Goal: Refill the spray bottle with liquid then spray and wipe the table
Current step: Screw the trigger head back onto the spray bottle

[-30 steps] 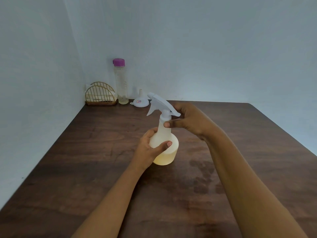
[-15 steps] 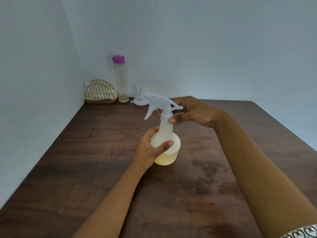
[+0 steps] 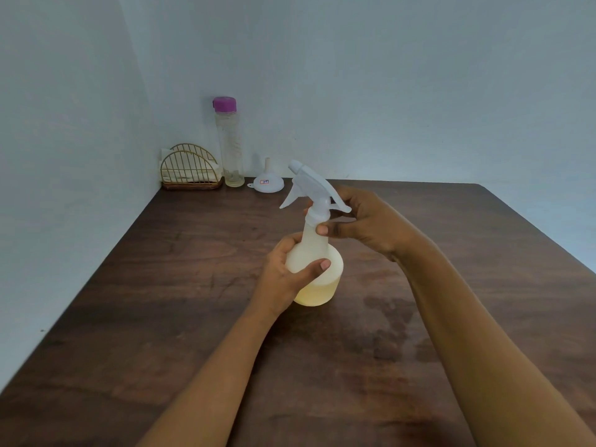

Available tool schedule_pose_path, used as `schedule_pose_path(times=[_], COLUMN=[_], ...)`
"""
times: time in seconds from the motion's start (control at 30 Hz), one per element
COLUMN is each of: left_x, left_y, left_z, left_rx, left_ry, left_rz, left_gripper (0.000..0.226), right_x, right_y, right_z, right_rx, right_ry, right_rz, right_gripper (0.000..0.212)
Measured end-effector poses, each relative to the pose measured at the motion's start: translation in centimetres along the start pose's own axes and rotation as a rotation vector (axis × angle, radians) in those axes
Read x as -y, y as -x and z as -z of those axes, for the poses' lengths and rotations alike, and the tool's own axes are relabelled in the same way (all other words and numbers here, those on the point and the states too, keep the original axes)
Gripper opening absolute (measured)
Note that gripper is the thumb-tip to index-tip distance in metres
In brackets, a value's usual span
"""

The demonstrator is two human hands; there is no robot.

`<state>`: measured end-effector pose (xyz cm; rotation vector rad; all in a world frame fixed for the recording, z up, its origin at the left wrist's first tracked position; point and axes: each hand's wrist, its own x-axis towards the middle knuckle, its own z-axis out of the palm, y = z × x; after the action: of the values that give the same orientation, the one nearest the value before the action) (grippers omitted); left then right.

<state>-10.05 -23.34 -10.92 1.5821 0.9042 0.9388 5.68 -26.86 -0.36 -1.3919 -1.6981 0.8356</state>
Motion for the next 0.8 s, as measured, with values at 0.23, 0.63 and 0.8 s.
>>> schedule_pose_path(times=[0.23, 0.63, 0.8], left_x=[0.2, -0.2, -0.2], left_y=[-0.1, 0.1, 0.1], left_z=[-0.2, -0.2, -0.3], left_rx=[-0.033, 0.006, -0.013], left_ry=[-0.005, 0.030, 0.047], left_rz=[-0.011, -0.085, -0.067], left_gripper=[0.080, 0.048, 0.060], right_x=[1.5, 0.8, 0.5], right_y=[0.4, 2.5, 2.3], right_z=[-2.3, -7.1, -5.6], right_rx=[-0.294, -0.625, -0.450], right_ry=[0.215, -0.012, -0.078], right_rz=[-0.101, -0.204, -0.141], right_gripper=[0.042, 0.061, 0.045])
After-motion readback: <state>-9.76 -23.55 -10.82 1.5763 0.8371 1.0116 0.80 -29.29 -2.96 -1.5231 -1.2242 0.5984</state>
